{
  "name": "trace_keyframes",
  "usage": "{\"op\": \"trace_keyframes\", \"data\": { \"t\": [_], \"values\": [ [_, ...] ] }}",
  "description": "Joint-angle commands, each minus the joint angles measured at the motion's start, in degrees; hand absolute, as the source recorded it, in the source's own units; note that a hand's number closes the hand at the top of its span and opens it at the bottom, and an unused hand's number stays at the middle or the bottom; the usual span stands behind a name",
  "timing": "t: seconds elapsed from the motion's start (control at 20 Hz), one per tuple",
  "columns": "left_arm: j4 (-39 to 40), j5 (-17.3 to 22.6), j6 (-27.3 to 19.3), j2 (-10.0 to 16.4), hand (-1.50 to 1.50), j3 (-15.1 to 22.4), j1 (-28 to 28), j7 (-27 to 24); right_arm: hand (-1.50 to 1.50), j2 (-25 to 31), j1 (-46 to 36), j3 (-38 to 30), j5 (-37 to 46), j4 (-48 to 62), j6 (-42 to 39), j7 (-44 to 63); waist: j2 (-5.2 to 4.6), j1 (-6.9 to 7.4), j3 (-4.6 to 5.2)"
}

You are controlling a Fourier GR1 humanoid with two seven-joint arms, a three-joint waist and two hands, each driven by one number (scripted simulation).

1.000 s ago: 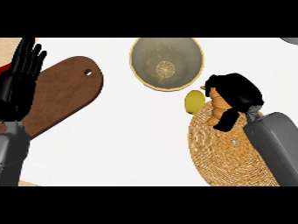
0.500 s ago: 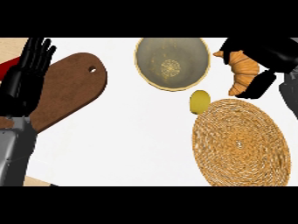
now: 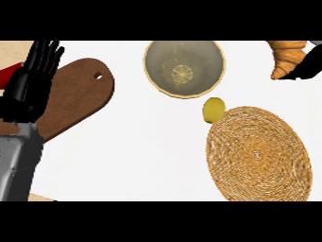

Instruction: Pick the croissant from the placemat and place it in the bowl

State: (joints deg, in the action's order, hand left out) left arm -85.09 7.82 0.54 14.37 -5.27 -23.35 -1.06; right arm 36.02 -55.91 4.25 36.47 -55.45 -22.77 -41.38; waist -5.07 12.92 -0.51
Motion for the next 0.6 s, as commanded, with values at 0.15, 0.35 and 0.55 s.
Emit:
{"op": "trace_keyframes", "data": {
  "t": [0.15,0.35,0.55],
  "values": [
    [1.0,-0.5,0.0,-0.2,0.00,0.5,-0.1,0.2,1.50,-0.3,-7.5,-2.2,-9.1,9.3,-10.0,-10.5,0.45,0.02,0.34],
    [1.7,-0.4,-0.4,0.9,0.00,-0.7,-1.3,0.9,1.50,0.2,-11.7,-0.4,-11.6,12.8,-14.8,-11.0,1.07,-0.95,0.47],
    [2.0,-0.9,-0.5,-0.1,0.00,0.1,-0.3,0.2,1.50,-1.8,-15.1,2.8,-12.5,16.3,-16.1,-10.0,1.20,-1.28,0.55]
  ]
}}
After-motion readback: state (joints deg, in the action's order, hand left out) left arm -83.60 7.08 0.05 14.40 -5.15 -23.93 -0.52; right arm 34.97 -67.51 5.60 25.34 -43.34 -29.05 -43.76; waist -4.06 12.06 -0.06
